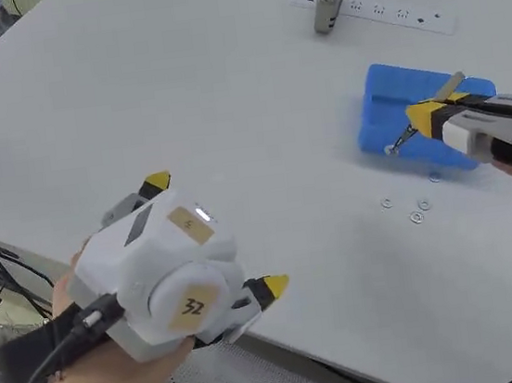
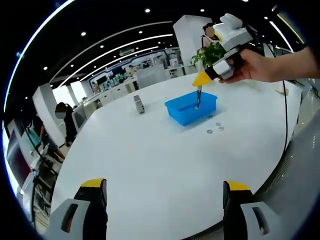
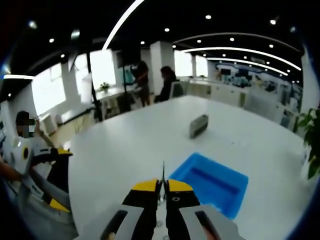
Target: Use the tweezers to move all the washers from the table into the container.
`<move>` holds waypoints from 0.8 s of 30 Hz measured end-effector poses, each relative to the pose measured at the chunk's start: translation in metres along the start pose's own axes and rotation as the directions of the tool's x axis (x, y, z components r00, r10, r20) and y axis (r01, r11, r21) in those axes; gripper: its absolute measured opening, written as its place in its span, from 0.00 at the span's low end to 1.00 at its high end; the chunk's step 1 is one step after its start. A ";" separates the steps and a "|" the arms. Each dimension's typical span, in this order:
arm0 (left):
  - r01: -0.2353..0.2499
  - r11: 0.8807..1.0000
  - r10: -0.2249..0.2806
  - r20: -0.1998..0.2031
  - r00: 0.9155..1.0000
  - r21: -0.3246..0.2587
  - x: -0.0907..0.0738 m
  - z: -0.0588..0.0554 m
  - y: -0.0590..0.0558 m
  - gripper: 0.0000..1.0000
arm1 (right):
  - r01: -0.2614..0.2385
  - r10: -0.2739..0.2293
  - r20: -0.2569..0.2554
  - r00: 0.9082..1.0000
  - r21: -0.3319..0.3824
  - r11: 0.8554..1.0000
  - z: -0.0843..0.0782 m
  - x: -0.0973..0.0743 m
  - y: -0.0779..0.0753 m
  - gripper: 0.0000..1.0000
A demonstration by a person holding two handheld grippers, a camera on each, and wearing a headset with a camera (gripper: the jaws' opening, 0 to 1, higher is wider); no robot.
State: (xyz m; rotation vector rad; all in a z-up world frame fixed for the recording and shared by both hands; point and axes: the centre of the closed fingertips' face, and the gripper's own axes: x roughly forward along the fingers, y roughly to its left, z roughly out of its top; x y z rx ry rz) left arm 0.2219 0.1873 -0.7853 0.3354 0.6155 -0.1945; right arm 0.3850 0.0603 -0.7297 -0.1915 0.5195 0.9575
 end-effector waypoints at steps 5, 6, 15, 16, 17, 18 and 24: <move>-0.001 1.000 0.001 0.004 1.000 -0.002 0.000 0.001 0.001 0.99 | 0.007 -0.008 0.022 1.000 0.010 1.000 0.010 -0.001 -0.005 0.01; -0.001 1.000 0.001 0.004 1.000 0.001 0.000 0.001 0.001 0.99 | 0.008 -0.009 0.025 1.000 0.013 1.000 0.012 -0.001 -0.007 0.01; 0.000 1.000 0.000 -0.008 1.000 0.015 0.001 -0.002 0.000 0.99 | 0.016 -0.016 0.035 0.999 0.000 1.000 0.020 0.005 -0.013 0.01; 0.002 1.000 -0.002 -0.008 1.000 0.013 0.001 -0.002 -0.001 0.99 | 0.022 -0.022 0.037 0.999 -0.005 1.000 0.021 0.005 -0.014 0.01; 0.003 1.000 -0.003 -0.010 1.000 0.012 0.001 -0.002 -0.001 0.99 | 0.025 -0.025 0.044 0.999 -0.012 1.000 0.023 0.006 -0.014 0.01; 0.003 1.000 -0.003 -0.011 1.000 0.013 0.001 -0.002 -0.001 0.99 | 0.026 -0.025 0.045 0.999 -0.012 1.000 0.024 0.007 -0.015 0.01; 0.005 1.000 -0.005 -0.014 1.000 0.018 0.001 -0.003 -0.002 0.99 | 0.035 -0.034 0.050 0.998 -0.028 0.999 0.029 0.017 -0.022 0.01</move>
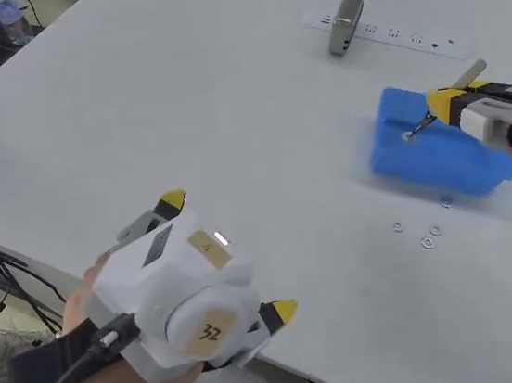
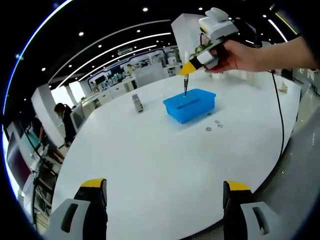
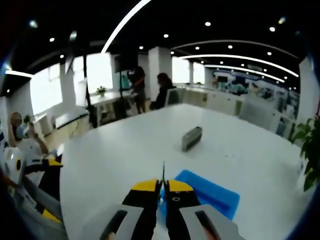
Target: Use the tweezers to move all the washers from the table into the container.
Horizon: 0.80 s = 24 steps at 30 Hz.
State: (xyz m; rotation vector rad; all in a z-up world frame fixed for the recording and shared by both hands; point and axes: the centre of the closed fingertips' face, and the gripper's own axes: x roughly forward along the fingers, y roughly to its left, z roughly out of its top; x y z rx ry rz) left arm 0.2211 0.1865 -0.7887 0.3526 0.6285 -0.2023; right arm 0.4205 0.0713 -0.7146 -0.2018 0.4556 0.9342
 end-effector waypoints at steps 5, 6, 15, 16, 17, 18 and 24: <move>0.007 1.000 -0.007 -0.014 1.000 0.008 0.001 -0.002 -0.002 0.99 | 0.007 -0.007 -0.015 1.000 0.005 1.000 -0.006 0.012 -0.007 0.01; 0.008 1.000 -0.007 -0.015 1.000 0.008 0.001 -0.003 -0.002 0.99 | 0.009 -0.009 -0.019 1.000 0.006 1.000 -0.008 0.015 -0.009 0.01; 0.019 1.000 -0.019 -0.020 1.000 0.010 0.001 -0.004 -0.004 0.99 | 0.043 -0.043 -0.046 0.998 0.004 0.999 -0.020 0.035 -0.024 0.01; 0.020 1.000 -0.019 -0.021 1.000 0.010 0.001 -0.004 -0.004 0.99 | 0.050 -0.051 -0.047 0.998 -0.004 0.999 -0.021 0.038 -0.025 0.01; 0.020 1.000 -0.019 -0.023 1.000 0.011 0.001 -0.004 -0.004 0.99 | 0.056 -0.056 -0.050 0.997 -0.007 0.998 -0.022 0.040 -0.026 0.02; 0.020 1.000 -0.020 -0.025 0.999 0.013 0.001 -0.004 -0.005 0.99 | 0.056 -0.056 -0.051 0.997 -0.008 0.998 -0.022 0.040 -0.026 0.02; 0.024 1.000 -0.023 -0.030 0.999 0.016 0.001 -0.005 -0.005 0.99 | 0.050 -0.049 -0.057 0.997 0.003 0.999 -0.029 0.056 -0.027 0.02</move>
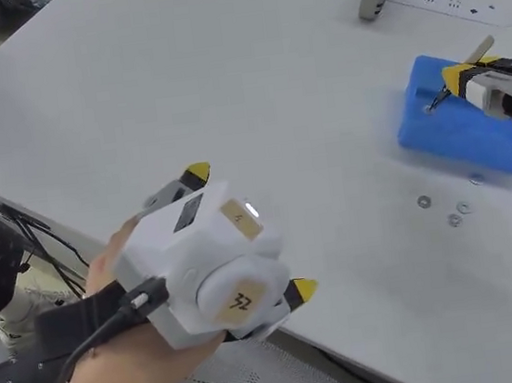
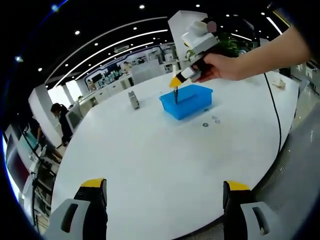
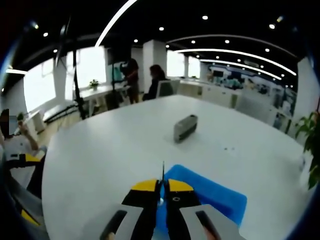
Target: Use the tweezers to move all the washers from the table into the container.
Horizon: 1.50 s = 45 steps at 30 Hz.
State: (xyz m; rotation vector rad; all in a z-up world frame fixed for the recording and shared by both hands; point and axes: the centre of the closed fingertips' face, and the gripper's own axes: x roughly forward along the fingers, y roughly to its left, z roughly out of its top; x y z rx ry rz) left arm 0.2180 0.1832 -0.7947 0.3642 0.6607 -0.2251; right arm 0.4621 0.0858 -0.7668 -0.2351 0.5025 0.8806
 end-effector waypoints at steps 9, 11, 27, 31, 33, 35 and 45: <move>0.003 1.000 -0.003 -0.007 1.000 0.003 0.001 -0.001 -0.001 0.99 | 0.005 -0.005 -0.024 1.000 0.031 1.000 -0.010 0.016 -0.003 0.02; 0.004 1.000 -0.004 -0.010 1.000 0.003 0.001 -0.002 -0.001 0.99 | 0.015 -0.014 -0.030 0.999 0.030 0.999 -0.014 0.019 -0.006 0.02; 0.008 1.000 -0.008 -0.026 1.000 0.009 0.001 -0.005 -0.001 0.97 | 0.018 -0.017 -0.047 0.999 0.025 1.000 -0.029 0.025 -0.007 0.02; 0.007 1.000 -0.006 -0.028 1.000 0.011 0.001 -0.005 -0.001 0.97 | 0.022 -0.020 -0.050 0.999 0.023 1.000 -0.028 0.023 -0.007 0.03; 0.007 1.000 -0.006 -0.030 1.000 0.011 0.002 -0.006 -0.001 0.97 | 0.030 -0.029 -0.042 0.999 0.023 0.999 -0.025 0.021 -0.006 0.03; 0.007 1.000 -0.006 -0.031 1.000 0.013 0.002 -0.006 -0.001 0.97 | 0.024 -0.023 -0.022 0.999 0.028 0.999 -0.018 0.017 -0.006 0.03; -0.003 1.000 0.003 -0.042 0.999 0.014 0.002 -0.008 0.000 0.97 | 0.011 -0.012 0.039 0.999 0.031 0.999 0.003 -0.017 0.003 0.03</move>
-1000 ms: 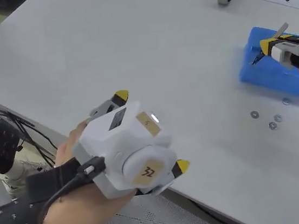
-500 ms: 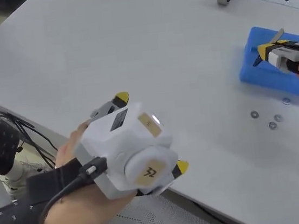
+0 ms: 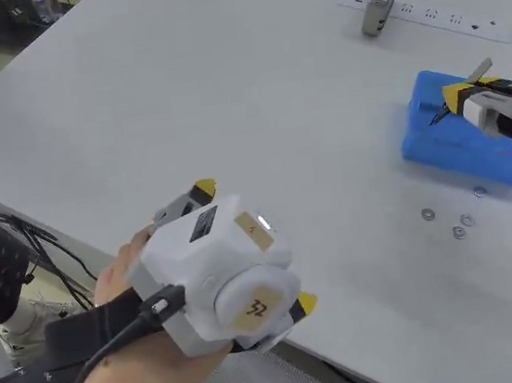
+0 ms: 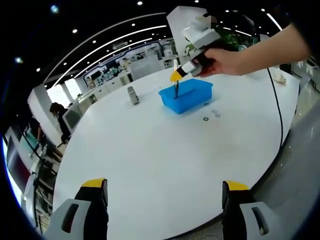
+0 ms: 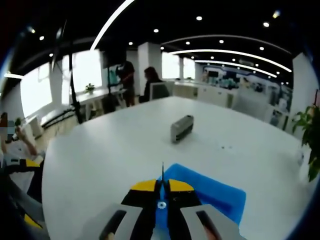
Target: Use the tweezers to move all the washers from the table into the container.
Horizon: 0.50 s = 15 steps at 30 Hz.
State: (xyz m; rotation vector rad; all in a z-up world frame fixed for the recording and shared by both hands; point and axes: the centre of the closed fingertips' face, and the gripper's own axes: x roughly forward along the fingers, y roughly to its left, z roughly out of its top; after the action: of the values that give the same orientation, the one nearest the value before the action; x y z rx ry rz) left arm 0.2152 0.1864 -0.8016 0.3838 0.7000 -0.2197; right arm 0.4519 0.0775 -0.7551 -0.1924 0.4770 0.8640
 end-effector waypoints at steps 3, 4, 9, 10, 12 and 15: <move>0.000 1.000 0.000 0.000 1.000 0.004 0.000 0.000 0.000 0.97 | -0.006 0.005 0.042 0.999 0.023 1.000 0.013 -0.024 0.008 0.03; 0.000 1.000 0.000 0.000 1.000 0.003 0.000 0.000 0.000 0.97 | -0.012 0.011 0.050 0.999 0.028 1.000 0.013 -0.025 0.011 0.03; 0.004 1.000 -0.004 0.000 1.000 0.002 0.000 0.000 -0.001 0.97 | -0.026 0.024 0.073 0.997 0.028 0.999 0.017 -0.044 0.024 0.03; 0.011 1.000 -0.011 -0.004 1.000 -0.001 0.000 -0.001 -0.002 0.95 | -0.030 0.028 0.077 0.997 0.036 0.999 0.019 -0.051 0.027 0.03; 0.011 1.000 -0.011 -0.007 1.000 -0.001 0.001 -0.001 -0.002 0.95 | -0.034 0.031 0.079 0.996 0.036 0.999 0.018 -0.053 0.031 0.03; 0.013 1.000 -0.013 -0.006 1.000 -0.003 0.001 -0.001 -0.003 0.95 | -0.036 0.033 0.078 0.996 0.042 0.998 0.014 -0.060 0.037 0.03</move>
State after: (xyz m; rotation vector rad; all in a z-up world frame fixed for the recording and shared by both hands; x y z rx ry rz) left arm 0.2144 0.1844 -0.8033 0.3772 0.7092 -0.2294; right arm 0.3947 0.0655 -0.7128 -0.1109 0.4270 0.8910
